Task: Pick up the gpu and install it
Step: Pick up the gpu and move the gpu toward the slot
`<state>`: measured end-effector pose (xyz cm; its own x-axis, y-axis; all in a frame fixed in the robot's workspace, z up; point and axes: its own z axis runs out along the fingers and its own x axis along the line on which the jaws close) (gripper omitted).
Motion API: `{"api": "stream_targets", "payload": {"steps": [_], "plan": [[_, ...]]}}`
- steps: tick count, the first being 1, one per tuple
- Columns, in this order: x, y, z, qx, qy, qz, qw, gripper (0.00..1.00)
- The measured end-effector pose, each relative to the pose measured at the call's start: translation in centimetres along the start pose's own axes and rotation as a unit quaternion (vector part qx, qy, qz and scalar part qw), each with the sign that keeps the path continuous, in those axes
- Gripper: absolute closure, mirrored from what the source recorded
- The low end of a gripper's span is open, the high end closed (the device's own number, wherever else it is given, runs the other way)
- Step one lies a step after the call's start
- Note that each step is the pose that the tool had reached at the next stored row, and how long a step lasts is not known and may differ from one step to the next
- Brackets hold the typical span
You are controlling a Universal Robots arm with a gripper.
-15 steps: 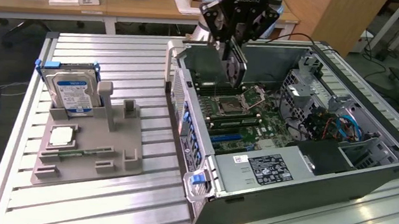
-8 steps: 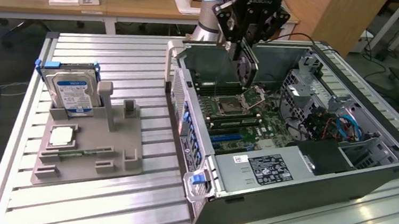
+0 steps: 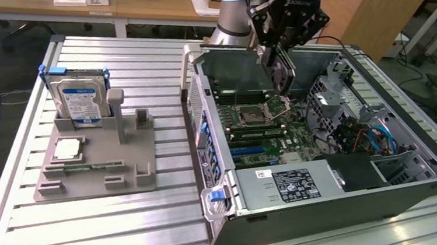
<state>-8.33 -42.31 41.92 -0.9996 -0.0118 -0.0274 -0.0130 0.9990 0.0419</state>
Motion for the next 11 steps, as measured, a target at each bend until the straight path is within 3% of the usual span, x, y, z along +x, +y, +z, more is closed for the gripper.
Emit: {"api": "stream_targets", "payload": {"steps": [4,11], "plan": [[-0.68,-0.01,0.05,0.0,0.0,0.0,1.0,0.72],[-0.73,-0.01,0.06,0.0,0.0,0.0,1.0,0.72]]}}
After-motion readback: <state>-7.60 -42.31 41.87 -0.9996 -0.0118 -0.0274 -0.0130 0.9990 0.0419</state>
